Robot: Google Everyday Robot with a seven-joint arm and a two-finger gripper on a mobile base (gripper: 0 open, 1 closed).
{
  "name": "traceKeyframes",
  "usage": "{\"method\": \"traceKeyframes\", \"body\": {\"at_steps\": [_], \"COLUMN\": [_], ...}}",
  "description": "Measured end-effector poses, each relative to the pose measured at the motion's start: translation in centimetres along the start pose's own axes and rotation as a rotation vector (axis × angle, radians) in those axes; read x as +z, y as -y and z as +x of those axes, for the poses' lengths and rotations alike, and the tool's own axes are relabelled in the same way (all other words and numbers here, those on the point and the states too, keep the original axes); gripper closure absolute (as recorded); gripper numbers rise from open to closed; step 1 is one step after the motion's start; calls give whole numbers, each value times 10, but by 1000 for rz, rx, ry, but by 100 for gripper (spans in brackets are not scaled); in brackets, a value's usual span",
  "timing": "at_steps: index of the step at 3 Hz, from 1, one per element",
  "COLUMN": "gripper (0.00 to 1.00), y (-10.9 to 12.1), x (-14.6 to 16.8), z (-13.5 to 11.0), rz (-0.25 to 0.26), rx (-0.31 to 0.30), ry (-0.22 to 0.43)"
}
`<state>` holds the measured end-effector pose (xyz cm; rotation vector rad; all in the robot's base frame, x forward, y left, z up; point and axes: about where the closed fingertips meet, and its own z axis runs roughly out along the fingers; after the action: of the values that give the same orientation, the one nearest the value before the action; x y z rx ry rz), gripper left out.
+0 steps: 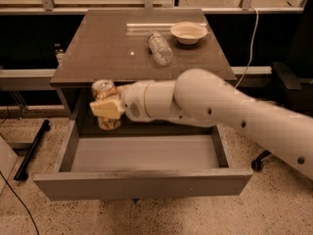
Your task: Place orange can into top drawer
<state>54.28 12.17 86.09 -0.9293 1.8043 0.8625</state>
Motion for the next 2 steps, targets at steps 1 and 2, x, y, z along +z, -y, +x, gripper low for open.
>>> {"method": "traceKeyframes", "body": {"at_steps": [1,2], "gripper": [100,100], "y": [-5,20], "x": [5,18], "z": [44,95], "rz": [-15,-70], "rx": [10,-16], "ry": [45,82]}}
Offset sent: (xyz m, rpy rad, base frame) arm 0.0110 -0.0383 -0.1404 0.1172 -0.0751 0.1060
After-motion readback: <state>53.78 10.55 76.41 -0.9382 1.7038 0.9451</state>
